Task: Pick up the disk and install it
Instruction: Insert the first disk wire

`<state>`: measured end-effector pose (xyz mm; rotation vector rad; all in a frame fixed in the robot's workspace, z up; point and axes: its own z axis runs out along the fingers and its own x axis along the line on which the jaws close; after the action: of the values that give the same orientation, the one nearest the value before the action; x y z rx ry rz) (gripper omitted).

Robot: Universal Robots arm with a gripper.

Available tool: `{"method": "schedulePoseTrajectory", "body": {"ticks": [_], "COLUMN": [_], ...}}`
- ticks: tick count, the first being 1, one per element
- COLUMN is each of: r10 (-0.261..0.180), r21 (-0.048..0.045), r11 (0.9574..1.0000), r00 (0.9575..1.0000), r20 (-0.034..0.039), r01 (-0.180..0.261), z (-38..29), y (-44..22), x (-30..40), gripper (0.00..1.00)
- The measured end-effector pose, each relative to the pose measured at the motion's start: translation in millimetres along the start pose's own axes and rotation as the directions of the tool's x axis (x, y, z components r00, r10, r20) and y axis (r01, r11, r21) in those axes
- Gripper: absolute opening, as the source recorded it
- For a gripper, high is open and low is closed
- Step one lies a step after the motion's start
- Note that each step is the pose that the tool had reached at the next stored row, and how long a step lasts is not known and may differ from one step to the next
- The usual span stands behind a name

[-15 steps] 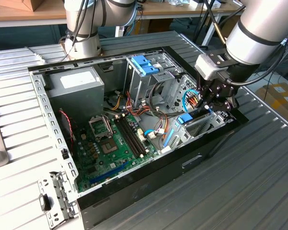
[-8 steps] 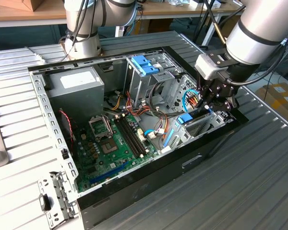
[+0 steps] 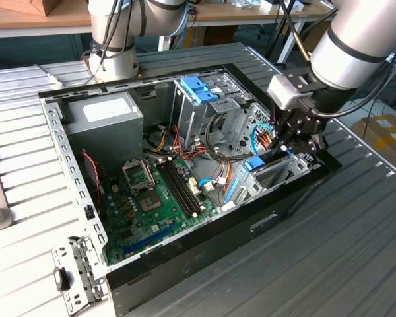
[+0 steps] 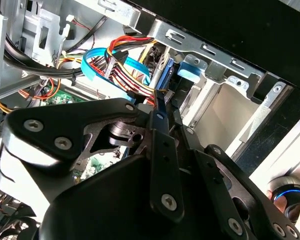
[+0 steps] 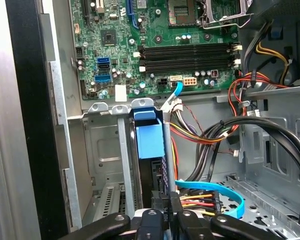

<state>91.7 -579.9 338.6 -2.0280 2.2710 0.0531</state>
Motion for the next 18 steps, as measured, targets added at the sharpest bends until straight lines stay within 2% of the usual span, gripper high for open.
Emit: {"method": "schedulePoseTrajectory", "body": {"ticks": [4,18], "r10": [0.000,0.000], "r21": [-0.0023,-0.0024], "r11": [1.0000,1.0000], "r00": [1.0000,1.0000], "r20": [0.0003,0.0006], "r01": [0.000,0.000], "z": [3.9,1.4], "y": [0.1,-0.3], "x": [0.4,0.1], "gripper": [0.17,0.17]}}
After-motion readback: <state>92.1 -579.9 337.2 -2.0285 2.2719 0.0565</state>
